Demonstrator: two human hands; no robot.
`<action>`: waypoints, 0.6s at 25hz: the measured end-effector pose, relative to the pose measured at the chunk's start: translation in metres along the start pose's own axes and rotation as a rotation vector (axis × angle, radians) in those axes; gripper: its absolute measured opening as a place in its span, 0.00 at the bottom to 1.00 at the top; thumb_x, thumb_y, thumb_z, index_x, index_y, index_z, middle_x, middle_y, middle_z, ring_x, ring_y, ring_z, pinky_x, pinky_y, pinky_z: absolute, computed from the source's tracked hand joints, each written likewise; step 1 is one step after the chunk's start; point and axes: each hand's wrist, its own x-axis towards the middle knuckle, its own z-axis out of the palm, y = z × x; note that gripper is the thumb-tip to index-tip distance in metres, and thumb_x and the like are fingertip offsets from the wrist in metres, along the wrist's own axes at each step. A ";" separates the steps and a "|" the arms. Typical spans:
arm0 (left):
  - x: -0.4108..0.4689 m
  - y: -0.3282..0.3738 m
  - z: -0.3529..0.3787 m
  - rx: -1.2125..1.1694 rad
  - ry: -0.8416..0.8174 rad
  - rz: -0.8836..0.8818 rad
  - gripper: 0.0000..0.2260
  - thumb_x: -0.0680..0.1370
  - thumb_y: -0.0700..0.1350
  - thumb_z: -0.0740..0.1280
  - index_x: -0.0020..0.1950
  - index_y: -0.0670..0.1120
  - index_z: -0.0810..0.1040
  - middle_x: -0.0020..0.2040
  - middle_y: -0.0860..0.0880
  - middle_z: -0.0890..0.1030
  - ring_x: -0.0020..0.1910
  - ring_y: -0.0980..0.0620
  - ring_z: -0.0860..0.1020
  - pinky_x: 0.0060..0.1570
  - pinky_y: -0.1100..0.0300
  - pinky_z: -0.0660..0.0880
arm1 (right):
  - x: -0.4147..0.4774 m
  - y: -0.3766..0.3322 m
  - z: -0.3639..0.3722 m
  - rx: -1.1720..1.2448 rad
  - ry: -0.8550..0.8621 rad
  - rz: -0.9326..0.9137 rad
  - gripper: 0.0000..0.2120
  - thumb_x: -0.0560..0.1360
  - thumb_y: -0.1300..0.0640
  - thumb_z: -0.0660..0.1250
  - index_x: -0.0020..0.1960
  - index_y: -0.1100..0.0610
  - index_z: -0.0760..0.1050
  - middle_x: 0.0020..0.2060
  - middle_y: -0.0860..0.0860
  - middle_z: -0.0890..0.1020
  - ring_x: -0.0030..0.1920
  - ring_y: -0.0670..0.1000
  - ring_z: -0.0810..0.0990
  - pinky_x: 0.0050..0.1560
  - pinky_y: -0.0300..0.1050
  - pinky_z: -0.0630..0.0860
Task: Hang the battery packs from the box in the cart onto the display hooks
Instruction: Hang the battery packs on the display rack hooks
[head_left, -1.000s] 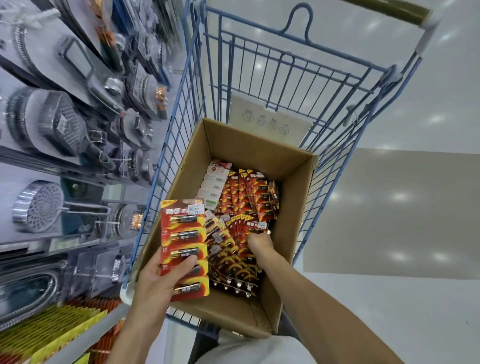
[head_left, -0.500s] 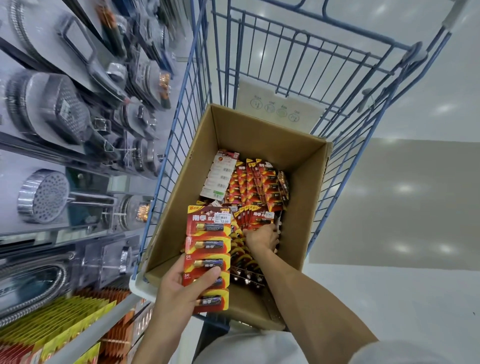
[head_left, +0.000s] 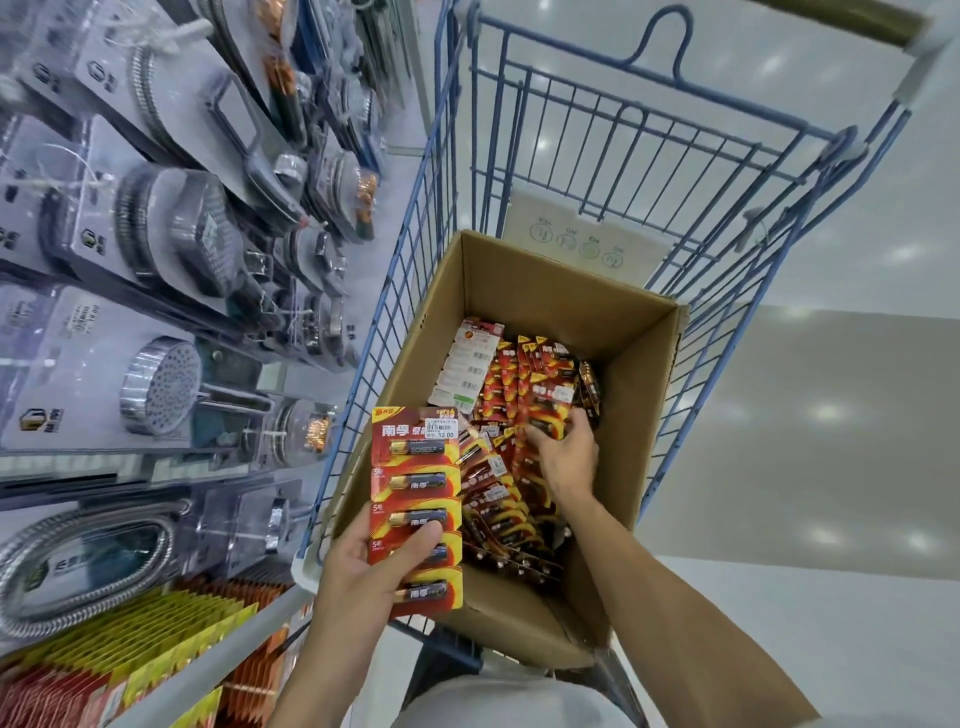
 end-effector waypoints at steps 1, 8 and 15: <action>-0.004 0.004 -0.002 -0.027 -0.008 0.021 0.19 0.70 0.48 0.77 0.61 0.52 0.83 0.50 0.47 0.88 0.47 0.44 0.88 0.49 0.45 0.83 | -0.004 -0.014 -0.007 0.045 -0.027 -0.043 0.17 0.76 0.55 0.75 0.63 0.53 0.75 0.56 0.47 0.82 0.60 0.51 0.81 0.66 0.53 0.77; -0.035 0.043 -0.015 -0.173 -0.091 0.145 0.18 0.74 0.52 0.72 0.63 0.51 0.82 0.53 0.44 0.88 0.49 0.41 0.87 0.48 0.46 0.84 | -0.093 -0.113 -0.080 0.531 -0.429 -0.070 0.15 0.79 0.63 0.70 0.65 0.58 0.79 0.59 0.57 0.85 0.58 0.57 0.86 0.61 0.60 0.81; -0.090 0.058 -0.039 -0.268 -0.134 0.323 0.17 0.81 0.55 0.65 0.65 0.48 0.81 0.54 0.44 0.88 0.51 0.43 0.87 0.53 0.46 0.81 | -0.216 -0.147 -0.130 0.645 -0.624 -0.164 0.16 0.82 0.64 0.61 0.68 0.60 0.76 0.63 0.61 0.83 0.63 0.62 0.82 0.65 0.65 0.76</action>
